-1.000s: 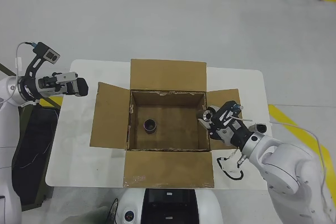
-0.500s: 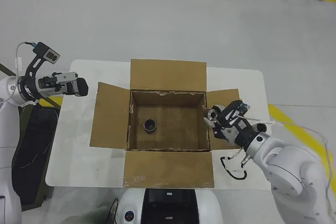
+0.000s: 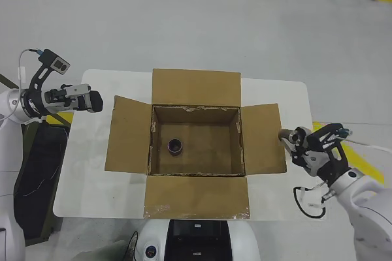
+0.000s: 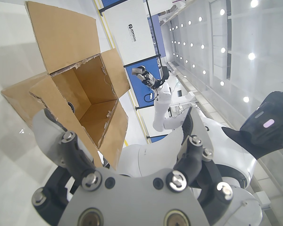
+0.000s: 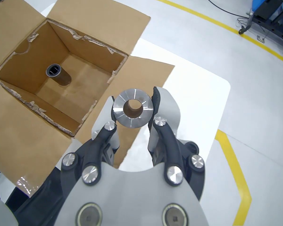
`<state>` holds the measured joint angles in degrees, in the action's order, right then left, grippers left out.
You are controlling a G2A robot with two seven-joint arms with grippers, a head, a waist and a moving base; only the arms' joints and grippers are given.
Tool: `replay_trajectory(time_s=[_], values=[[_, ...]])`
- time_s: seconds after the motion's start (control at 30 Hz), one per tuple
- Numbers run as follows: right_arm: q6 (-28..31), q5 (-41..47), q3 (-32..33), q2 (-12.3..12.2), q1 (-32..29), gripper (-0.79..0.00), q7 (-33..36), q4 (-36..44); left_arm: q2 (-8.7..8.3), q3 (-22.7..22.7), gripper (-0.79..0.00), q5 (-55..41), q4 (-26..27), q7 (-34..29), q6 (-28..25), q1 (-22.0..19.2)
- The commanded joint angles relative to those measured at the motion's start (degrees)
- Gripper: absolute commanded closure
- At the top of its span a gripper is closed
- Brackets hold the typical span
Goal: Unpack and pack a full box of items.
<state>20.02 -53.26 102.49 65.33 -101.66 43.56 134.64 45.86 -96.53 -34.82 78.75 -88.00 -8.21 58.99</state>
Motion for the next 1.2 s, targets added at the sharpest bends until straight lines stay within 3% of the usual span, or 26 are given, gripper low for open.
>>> replay_trajectory(time_s=[0.0, 0.2, 0.57, 1.17], values=[[-0.30, 0.16, 2.22, -0.04, -1.43, 0.000, -0.52, 0.00, 0.00, 0.00, -0.785, 0.00, 0.00, 0.00, 0.00, 0.00], [-0.76, -0.33, 6.31, -0.10, -5.41, 0.000, -1.18, -0.39, 0.00, 0.00, -0.785, 0.00, 0.00, 0.00, 0.00, 0.00], [2.15, -3.75, 6.39, -0.38, -10.03, 0.000, -0.84, -3.49, 0.00, 0.00, -0.785, 0.00, 0.00, 0.00, 0.00, 0.00], [2.68, -8.39, 0.97, -0.58, -12.53, 0.000, -3.11, -9.89, 0.00, 0.00, -0.785, 0.00, 0.00, 0.00, 0.00, 0.00]])
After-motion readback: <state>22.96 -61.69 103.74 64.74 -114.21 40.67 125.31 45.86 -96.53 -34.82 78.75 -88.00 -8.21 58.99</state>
